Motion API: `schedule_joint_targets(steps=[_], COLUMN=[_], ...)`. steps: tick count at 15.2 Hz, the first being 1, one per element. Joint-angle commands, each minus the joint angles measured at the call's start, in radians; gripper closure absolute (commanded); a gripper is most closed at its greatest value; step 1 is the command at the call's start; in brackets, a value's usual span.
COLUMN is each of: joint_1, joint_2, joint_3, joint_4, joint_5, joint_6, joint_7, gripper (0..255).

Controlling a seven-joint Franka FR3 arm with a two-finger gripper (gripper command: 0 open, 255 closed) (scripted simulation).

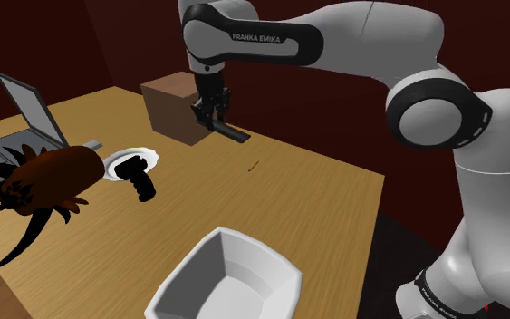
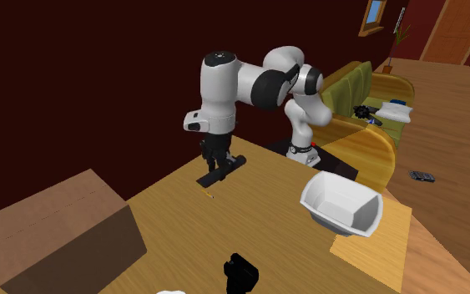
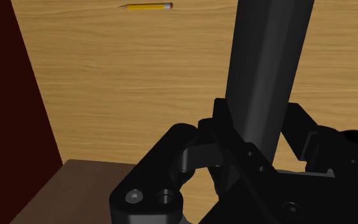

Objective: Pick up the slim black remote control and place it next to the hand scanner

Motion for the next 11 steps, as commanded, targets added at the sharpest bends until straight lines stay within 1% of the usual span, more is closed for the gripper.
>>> schedule_joint_targets(steps=[1,5,8,11], joint_1=[0.035,0.109,0.101,0.095], joint_2=[0.041,0.147,0.109,0.086], joint_3=[0.006,0.014,0.016,0.018], joint_4=[0.068,0.247,0.140,0.059], joint_5=[-0.007,-0.021,-0.019,-0.017], joint_6=[-0.030,-0.108,-0.040,0.017], joint_7=[0.036,0.097,0.104,0.110], gripper=[255,255,255,255])
